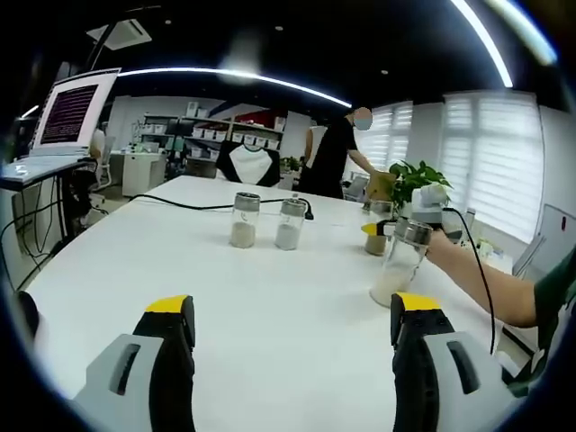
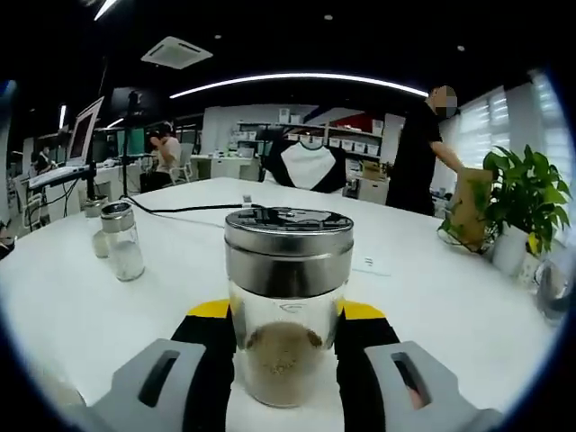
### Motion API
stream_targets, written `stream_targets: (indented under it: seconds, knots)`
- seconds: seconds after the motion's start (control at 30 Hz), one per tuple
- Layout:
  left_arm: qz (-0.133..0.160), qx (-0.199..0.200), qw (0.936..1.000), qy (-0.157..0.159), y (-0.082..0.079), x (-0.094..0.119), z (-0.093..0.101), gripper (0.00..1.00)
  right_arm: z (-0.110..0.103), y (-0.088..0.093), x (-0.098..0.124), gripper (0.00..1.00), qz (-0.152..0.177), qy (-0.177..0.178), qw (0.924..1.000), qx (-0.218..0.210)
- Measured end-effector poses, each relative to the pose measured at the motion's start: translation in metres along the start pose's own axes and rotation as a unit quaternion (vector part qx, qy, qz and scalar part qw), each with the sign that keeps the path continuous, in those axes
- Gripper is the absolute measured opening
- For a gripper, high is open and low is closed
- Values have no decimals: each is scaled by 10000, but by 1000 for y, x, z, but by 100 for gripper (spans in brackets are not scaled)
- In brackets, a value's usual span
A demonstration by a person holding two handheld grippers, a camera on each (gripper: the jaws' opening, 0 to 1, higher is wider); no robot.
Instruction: Rotate the seasoning bottle until the label or dispensing opening points toward the visible target arrow and the bottle remains upright within the marked orientation range
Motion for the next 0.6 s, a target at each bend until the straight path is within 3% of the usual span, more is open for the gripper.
stream_targets:
  seconds: [0.6]
  knots:
    - [-42, -18, 10000, 78, 1, -2, 4, 95, -17, 13, 56, 41, 154, -133, 9997, -98]
Point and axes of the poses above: the point that each gripper's makers call its tool centre point, and the gripper's own axes: x roughly backward along the fingers, z roughly to its right, y roughly out of its underside, the point moved 8 cm from there along x, roughly backward along the fingers, and after that the axes turned 3 degrees about x, right-handed, at the moved point
